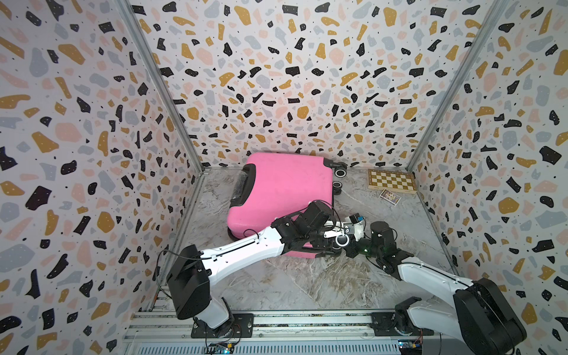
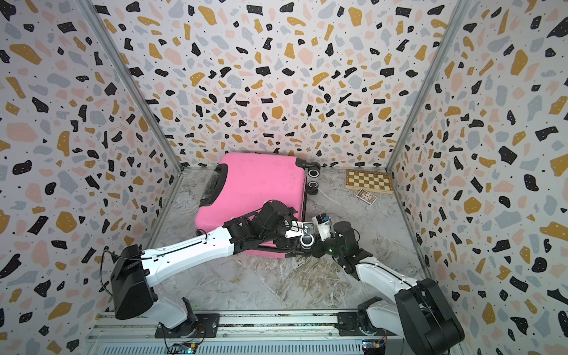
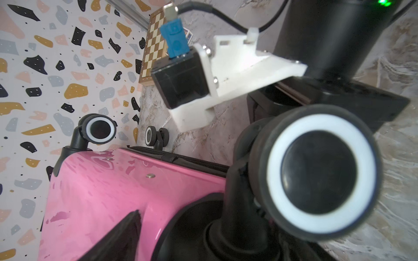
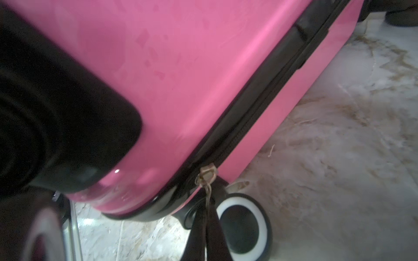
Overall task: Close the suitcase zippers
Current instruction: Zip the zipper on the suitcase.
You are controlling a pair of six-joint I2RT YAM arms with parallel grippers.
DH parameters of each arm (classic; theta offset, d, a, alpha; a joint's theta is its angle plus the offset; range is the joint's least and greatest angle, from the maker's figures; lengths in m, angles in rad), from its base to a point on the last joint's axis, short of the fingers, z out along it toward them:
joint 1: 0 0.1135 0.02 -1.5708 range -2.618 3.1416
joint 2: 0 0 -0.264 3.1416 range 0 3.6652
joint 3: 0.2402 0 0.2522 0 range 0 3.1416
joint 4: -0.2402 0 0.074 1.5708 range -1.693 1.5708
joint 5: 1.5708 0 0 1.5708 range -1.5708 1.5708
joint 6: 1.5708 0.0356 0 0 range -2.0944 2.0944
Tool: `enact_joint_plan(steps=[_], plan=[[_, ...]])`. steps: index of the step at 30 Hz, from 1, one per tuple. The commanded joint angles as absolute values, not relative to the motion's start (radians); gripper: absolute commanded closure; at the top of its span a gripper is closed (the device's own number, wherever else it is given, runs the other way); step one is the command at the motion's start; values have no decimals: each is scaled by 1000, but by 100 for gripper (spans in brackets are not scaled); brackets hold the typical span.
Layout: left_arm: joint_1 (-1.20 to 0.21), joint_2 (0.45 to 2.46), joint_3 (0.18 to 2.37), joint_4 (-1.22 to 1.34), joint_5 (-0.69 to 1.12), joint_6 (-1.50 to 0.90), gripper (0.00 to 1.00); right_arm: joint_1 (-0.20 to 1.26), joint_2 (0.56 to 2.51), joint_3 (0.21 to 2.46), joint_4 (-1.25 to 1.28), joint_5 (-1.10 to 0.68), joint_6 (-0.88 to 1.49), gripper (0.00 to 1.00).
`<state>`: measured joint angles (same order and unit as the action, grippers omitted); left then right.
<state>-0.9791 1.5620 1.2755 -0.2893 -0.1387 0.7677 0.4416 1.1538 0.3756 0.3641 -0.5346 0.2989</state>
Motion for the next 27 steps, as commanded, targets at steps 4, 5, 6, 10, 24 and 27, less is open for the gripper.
enact_joint_plan(steps=[4, 5, 6, 10, 24, 27], plan=[[-929, 1620, 1270, -90, -396, 783, 11, 484, 1063, 306, 394, -686, 356, 100], [-930, 1625, 1274, -85, -400, 783, 11, 488, 1058, 293, 410, -694, 365, 100], [-929, 1631, 1276, -80, -403, 779, 11, 496, 1050, 280, 431, -702, 377, 100], [-929, 1652, 1289, -38, -437, 766, 11, 530, 1018, 232, 524, -704, 425, 100], [-928, 1735, 1381, -46, -531, 694, 15, 653, 921, 127, 720, -600, 502, 100], [-929, 1745, 1394, -55, -530, 676, 17, 685, 910, 123, 737, -570, 503, 100]])
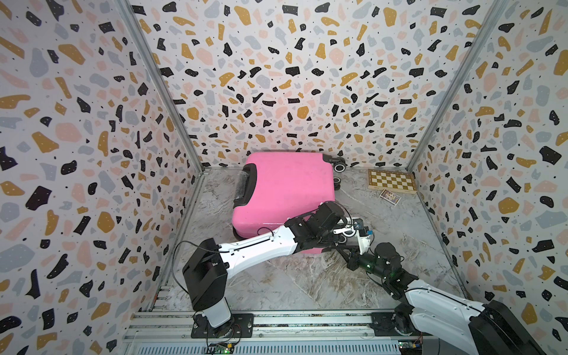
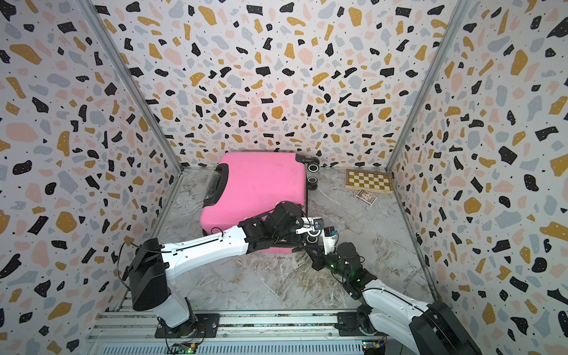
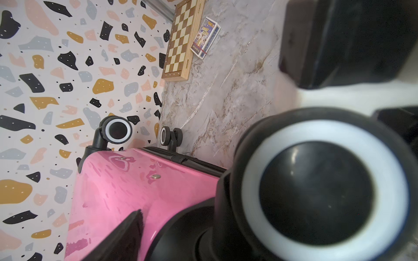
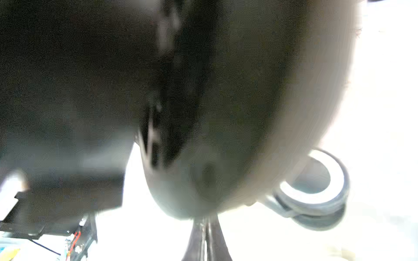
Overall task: Close the suitcase zippers
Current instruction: Zip the zipper on the suitcase.
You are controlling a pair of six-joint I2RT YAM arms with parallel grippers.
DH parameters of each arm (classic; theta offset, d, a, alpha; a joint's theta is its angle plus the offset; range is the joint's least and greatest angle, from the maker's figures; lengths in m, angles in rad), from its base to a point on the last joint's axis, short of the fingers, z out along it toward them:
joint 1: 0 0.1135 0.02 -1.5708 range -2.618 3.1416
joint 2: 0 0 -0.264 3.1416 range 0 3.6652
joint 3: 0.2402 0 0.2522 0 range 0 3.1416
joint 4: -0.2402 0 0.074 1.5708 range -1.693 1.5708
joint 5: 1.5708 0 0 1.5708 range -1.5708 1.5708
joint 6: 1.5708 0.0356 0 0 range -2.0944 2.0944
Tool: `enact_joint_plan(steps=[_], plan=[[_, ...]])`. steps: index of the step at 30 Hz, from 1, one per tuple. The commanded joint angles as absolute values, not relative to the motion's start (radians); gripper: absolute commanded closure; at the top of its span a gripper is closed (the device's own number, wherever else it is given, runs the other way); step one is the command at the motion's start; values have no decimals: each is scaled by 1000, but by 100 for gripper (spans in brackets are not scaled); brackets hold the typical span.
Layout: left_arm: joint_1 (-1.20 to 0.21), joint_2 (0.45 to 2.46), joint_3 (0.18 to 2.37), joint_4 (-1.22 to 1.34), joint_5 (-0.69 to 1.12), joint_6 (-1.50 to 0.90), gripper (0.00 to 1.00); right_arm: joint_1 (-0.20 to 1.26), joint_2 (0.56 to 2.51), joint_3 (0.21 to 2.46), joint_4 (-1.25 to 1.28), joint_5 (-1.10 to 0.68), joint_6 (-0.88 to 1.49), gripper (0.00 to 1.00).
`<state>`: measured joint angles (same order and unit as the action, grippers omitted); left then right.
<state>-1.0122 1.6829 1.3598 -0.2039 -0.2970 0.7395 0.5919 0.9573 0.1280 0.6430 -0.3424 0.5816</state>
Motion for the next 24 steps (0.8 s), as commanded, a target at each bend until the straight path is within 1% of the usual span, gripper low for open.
enact_joint_plan(steps=[1, 11, 14, 20, 24], plan=[[-929, 1748, 1396, -56, -529, 676, 18, 698, 907, 123, 740, -560, 498, 100], [-928, 1766, 1421, -75, -505, 656, 22, 769, 967, 139, 740, -509, 462, 100], [-928, 1769, 1430, -89, -491, 642, 23, 811, 994, 159, 722, -467, 425, 100], [-928, 1785, 1461, -121, -461, 622, 28, 880, 1050, 198, 710, -417, 377, 100], [-928, 1791, 1477, -142, -431, 602, 29, 903, 1090, 224, 710, -396, 362, 100]])
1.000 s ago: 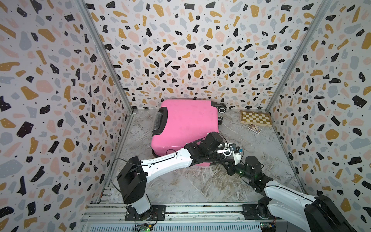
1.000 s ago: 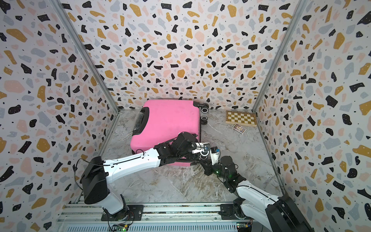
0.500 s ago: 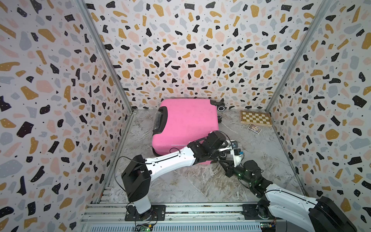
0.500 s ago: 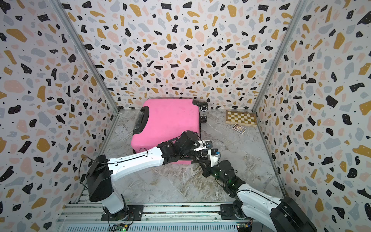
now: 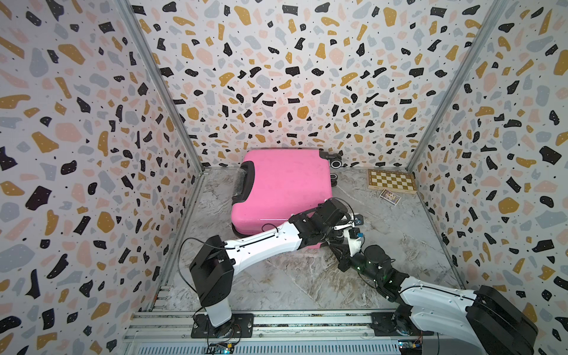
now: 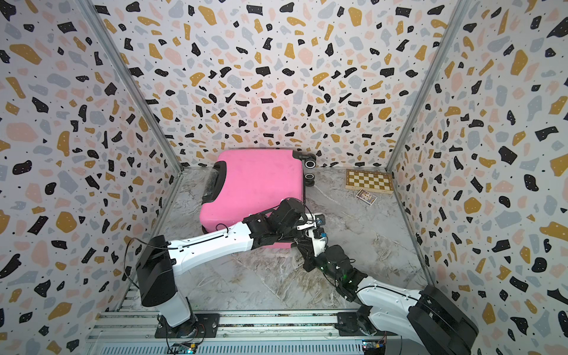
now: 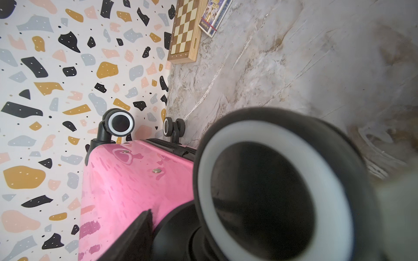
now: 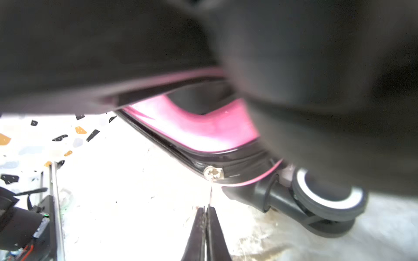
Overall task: Close the suitcase zippers
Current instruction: Zip the zipper on the suitcase.
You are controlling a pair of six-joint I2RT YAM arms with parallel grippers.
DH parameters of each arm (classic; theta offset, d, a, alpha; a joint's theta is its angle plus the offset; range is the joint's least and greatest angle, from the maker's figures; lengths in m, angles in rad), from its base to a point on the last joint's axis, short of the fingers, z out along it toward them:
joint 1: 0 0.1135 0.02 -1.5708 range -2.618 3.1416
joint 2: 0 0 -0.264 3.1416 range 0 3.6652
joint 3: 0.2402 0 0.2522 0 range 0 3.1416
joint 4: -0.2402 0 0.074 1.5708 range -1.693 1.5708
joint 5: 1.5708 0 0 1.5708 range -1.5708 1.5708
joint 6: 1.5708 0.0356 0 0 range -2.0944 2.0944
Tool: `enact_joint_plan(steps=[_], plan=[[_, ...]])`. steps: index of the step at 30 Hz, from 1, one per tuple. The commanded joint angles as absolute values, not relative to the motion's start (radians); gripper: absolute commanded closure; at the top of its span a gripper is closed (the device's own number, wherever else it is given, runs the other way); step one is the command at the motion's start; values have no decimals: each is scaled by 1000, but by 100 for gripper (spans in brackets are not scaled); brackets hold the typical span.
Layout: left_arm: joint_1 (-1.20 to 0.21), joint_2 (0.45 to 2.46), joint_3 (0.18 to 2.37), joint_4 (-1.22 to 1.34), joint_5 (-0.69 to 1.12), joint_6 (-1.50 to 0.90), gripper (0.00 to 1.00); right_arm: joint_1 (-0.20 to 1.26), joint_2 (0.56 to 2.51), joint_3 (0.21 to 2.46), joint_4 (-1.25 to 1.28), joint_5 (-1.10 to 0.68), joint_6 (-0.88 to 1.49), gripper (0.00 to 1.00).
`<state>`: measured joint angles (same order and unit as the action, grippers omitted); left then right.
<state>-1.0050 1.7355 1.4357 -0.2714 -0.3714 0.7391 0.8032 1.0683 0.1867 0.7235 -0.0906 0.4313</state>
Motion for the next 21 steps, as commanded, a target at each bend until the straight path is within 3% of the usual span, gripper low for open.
enact_joint_plan(steps=[1, 3, 5, 8, 21], plan=[[-929, 1790, 1478, -147, -421, 597, 29, 907, 1098, 230, 710, -394, 361, 100], [-929, 1781, 1490, -175, -398, 579, 25, 908, 1108, 242, 693, -365, 361, 100], [-929, 1759, 1504, -242, -390, 542, 9, 908, 1103, 253, 652, -299, 361, 100], [-928, 1703, 1508, -324, -362, 503, 1, 902, 1091, 254, 611, -238, 339, 100], [-883, 1425, 1462, -572, -264, 341, 0, 795, 1123, 282, 542, -235, 332, 100]])
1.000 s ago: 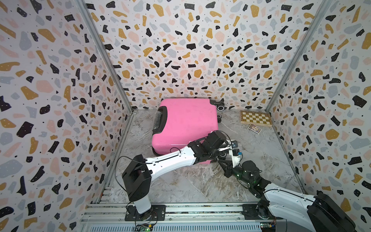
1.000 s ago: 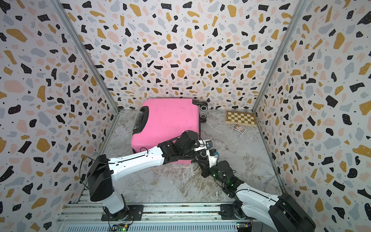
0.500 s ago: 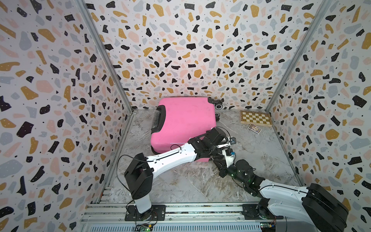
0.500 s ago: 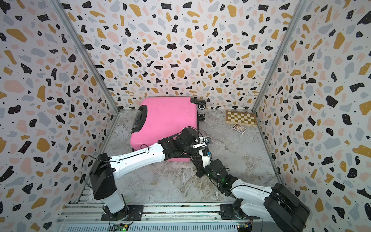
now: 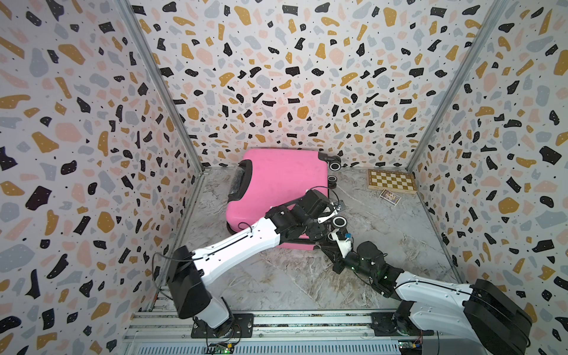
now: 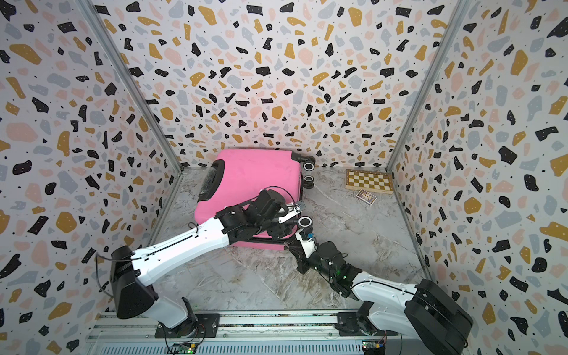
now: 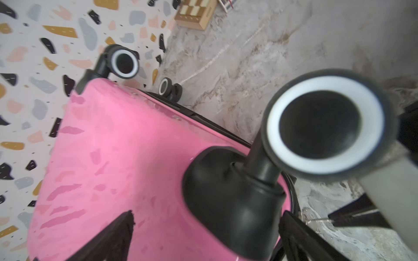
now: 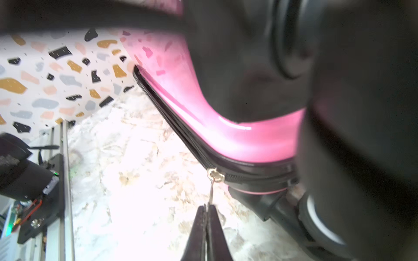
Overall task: Close the suitcase zippers
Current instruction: Zip the zipper on the suitcase.
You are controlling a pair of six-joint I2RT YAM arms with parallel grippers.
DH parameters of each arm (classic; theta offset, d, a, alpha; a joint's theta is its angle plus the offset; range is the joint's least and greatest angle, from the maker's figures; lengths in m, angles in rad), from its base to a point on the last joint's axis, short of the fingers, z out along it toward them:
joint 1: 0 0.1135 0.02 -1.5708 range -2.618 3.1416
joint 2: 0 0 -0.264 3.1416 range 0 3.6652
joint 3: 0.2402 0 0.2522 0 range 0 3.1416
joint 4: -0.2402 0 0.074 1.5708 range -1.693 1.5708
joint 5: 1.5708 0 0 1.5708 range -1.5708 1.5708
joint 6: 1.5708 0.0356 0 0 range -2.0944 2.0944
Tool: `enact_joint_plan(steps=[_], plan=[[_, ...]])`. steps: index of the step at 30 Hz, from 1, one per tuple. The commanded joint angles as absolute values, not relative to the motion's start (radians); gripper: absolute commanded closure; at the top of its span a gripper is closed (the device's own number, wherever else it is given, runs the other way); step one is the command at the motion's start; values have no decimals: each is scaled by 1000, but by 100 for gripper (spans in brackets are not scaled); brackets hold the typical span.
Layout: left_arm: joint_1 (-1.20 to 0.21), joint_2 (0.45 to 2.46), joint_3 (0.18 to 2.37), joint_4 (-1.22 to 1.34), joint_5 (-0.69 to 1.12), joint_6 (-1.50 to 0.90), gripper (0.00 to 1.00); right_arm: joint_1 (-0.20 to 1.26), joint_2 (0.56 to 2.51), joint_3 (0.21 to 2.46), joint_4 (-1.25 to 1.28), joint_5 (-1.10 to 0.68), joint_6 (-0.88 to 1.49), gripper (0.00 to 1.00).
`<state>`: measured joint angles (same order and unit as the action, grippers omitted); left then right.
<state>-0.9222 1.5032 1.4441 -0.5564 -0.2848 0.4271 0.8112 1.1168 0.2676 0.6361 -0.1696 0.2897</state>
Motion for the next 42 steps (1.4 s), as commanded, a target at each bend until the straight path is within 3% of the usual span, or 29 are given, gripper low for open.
enact_joint_plan(steps=[1, 6, 13, 21, 23, 26, 32, 35, 37, 42], plan=[[-870, 1410, 1455, -579, -244, 339, 0, 791, 1125, 283, 540, -237, 331, 100], [-743, 1335, 1424, -583, -243, 218, 0, 781, 1123, 290, 522, -240, 320, 100], [-346, 1327, 1459, -626, -182, -43, 2, 754, 1117, 297, 489, -222, 314, 100], [-10, 1550, 1559, -662, 53, -107, 12, 736, 1112, 313, 463, -242, 304, 100], [25, 1627, 1602, -671, 86, -102, 15, 735, 1114, 314, 463, -250, 304, 100], [67, 1753, 1704, -737, 239, -119, 26, 735, 1119, 320, 459, -256, 304, 100], [80, 1891, 1804, -772, 288, -137, 31, 734, 1120, 325, 453, -251, 291, 100], [80, 1930, 1812, -770, 315, -156, 39, 735, 1129, 336, 438, -234, 265, 100], [80, 1948, 1810, -777, 356, -178, 53, 735, 1140, 350, 419, -222, 240, 100], [81, 1854, 1680, -677, 354, -292, 74, 735, 1168, 381, 396, -228, 191, 100]])
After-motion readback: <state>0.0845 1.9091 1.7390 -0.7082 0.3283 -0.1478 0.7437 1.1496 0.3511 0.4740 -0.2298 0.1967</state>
